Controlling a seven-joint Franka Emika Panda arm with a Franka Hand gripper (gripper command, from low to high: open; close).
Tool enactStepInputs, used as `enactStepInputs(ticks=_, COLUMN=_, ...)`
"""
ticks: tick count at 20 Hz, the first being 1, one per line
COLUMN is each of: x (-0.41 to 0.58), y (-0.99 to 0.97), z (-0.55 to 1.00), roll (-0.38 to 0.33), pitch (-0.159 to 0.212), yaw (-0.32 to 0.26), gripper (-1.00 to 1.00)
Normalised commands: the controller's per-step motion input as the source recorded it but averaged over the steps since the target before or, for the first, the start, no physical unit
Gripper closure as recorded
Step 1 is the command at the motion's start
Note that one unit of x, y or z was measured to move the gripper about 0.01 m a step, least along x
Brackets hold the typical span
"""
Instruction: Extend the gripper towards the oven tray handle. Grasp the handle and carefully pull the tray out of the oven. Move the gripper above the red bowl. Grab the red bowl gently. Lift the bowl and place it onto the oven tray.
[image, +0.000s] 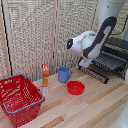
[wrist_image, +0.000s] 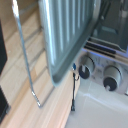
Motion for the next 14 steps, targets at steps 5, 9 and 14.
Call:
enactStepInputs(ticks=5, x=-0.019, y=0.18, z=0.43, roll=0.172, pitch=-0.065, yaw=-0.288, gripper=-1.0)
enactStepInputs(ticks=9, x=-0.054, y=0.17, z=0.3, roll=0.235, pitch=-0.054, yaw=-0.288, gripper=-1.0)
enactStepInputs(ticks=14, x=-0.022, y=0.18, z=0.26, roll=0.266, pitch=-0.02, yaw=-0.269, gripper=-1.0)
